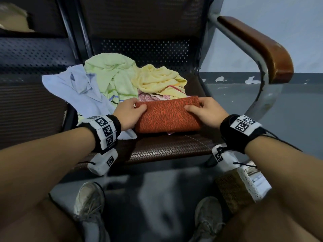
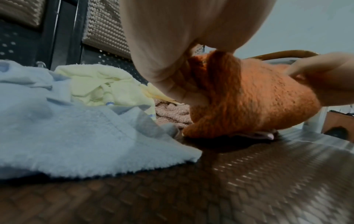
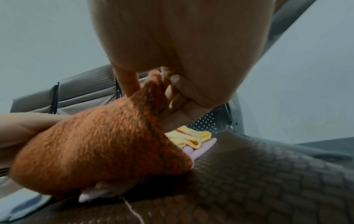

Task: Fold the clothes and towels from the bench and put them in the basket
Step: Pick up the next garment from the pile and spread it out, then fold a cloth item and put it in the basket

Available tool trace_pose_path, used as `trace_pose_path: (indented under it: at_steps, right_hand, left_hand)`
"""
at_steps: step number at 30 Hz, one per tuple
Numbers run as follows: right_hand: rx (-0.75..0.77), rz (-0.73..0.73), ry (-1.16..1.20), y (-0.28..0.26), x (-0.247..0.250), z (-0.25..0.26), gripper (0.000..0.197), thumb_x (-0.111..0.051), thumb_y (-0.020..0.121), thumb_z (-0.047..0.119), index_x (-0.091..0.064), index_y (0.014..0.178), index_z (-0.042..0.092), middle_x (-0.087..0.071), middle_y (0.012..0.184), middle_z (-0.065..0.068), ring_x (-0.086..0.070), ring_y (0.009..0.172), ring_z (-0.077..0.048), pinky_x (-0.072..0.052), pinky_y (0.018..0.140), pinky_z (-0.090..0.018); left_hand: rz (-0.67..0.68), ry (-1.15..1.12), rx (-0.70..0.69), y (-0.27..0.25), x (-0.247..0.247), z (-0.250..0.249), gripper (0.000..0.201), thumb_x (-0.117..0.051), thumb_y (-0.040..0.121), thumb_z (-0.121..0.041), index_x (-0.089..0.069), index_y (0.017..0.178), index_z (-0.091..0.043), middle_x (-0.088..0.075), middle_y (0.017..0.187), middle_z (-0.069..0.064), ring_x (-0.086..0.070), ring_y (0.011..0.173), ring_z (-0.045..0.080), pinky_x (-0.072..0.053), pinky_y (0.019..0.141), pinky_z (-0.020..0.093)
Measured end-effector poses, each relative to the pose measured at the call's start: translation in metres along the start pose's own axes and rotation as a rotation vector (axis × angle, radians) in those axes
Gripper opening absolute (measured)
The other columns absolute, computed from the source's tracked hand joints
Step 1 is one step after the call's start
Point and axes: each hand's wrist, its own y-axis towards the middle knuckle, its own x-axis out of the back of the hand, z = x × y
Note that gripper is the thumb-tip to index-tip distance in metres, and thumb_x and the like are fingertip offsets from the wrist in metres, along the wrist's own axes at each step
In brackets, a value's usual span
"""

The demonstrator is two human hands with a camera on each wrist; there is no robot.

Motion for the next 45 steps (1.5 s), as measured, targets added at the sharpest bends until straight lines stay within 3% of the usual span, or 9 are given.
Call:
trace_pose_path:
  at_steps: [6,11,14,17,20,26,30,36,45]
  right_hand:
    - [-0.154,0.026,-0.158,0.006,-0.015,-0.014,0.039,-0.065,0.092,0.05,-0.074,0.099,0.013,-0.075,0.101,-0.006,-0.071,0.095,-0.025,-0.054,0.095,-0.043]
    - [-0.188,-0.073,-0.371,0.008,-0.015,-0.006,0.043,-0.071,0.087,0.051,-0.064,0.108,0.014,-0.068,0.105,0.0,-0.063,0.093,-0.019,-0.048,0.079,-0.03]
    - [0.105,-0.211,-0.595,0.006,-0.019,0.009,0.059,-0.072,0.083,0.043,-0.051,0.132,0.019,-0.063,0.12,0.001,-0.059,0.108,-0.022,-0.05,0.092,-0.035]
    - [0.373,-0.004,-0.543,-0.001,-0.034,0.027,0.073,-0.069,0.08,0.051,-0.045,0.144,0.024,-0.06,0.135,-0.001,-0.058,0.12,-0.021,-0.048,0.101,-0.037]
    - [0.295,0.141,-0.566,-0.005,-0.044,0.03,0.09,-0.077,0.073,0.056,-0.037,0.146,0.023,-0.065,0.121,-0.001,-0.064,0.105,-0.02,-0.052,0.09,-0.036]
    - [0.214,-0.041,-0.185,-0.013,-0.011,0.036,0.055,-0.079,0.081,0.038,-0.055,0.129,0.026,-0.07,0.116,0.003,-0.066,0.104,-0.016,-0.052,0.096,-0.036]
    - [0.159,-0.118,0.273,-0.043,0.024,0.04,0.044,-0.078,0.085,0.033,-0.061,0.123,0.018,-0.074,0.112,-0.002,-0.071,0.104,-0.019,-0.053,0.1,-0.045]
    - [0.054,-0.223,0.599,-0.113,0.098,0.019,0.037,-0.071,0.091,0.028,-0.068,0.121,0.006,-0.076,0.111,-0.011,-0.073,0.103,-0.027,-0.059,0.088,-0.036]
    - [-0.375,-0.679,0.809,-0.219,0.152,-0.138,0.039,-0.068,0.088,0.033,-0.07,0.119,0.009,-0.075,0.113,-0.013,-0.07,0.11,-0.032,-0.052,0.103,-0.049]
  left_hand:
    - [-0.136,0.121,-0.221,-0.007,-0.005,0.003,0.048,-0.065,0.081,-0.058,-0.054,0.115,-0.025,-0.054,0.118,0.0,-0.054,0.108,0.017,-0.044,0.091,0.033]
    - [0.178,0.362,-0.362,-0.014,-0.011,0.011,0.091,-0.084,0.063,-0.048,-0.042,0.142,-0.029,-0.048,0.137,0.001,-0.046,0.125,0.021,-0.04,0.108,0.039]
    - [0.198,0.445,-0.358,-0.013,-0.014,0.016,0.087,-0.079,0.069,-0.018,-0.04,0.146,-0.027,-0.053,0.134,0.003,-0.054,0.12,0.025,-0.045,0.101,0.038]
    - [0.097,0.342,-0.375,-0.01,-0.012,0.0,0.066,-0.075,0.068,-0.02,-0.049,0.129,-0.027,-0.062,0.108,-0.002,-0.062,0.099,0.026,-0.047,0.08,0.031]
    - [0.007,0.106,-0.343,-0.011,-0.008,-0.024,0.059,-0.073,0.067,-0.028,-0.047,0.121,-0.033,-0.065,0.102,-0.005,-0.065,0.086,0.019,-0.05,0.07,0.027]
    - [-0.165,-0.387,-0.212,-0.018,-0.005,-0.066,0.059,-0.076,0.077,-0.048,-0.05,0.128,-0.031,-0.062,0.108,-0.015,-0.064,0.091,-0.008,-0.053,0.075,0.012]
    - [0.073,-0.628,-0.063,-0.027,-0.015,-0.107,0.099,-0.076,0.059,-0.07,-0.045,0.14,-0.022,-0.066,0.122,-0.002,-0.066,0.112,0.018,-0.053,0.097,0.038]
    - [0.399,-0.83,-0.215,-0.053,-0.086,-0.188,0.059,-0.075,0.077,-0.033,-0.059,0.129,-0.009,-0.073,0.116,0.006,-0.071,0.105,0.022,-0.055,0.094,0.035]
    - [0.713,-0.393,-0.311,-0.084,-0.257,-0.287,0.048,-0.072,0.084,-0.041,-0.065,0.124,-0.015,-0.073,0.11,0.0,-0.071,0.101,0.018,-0.053,0.098,0.032]
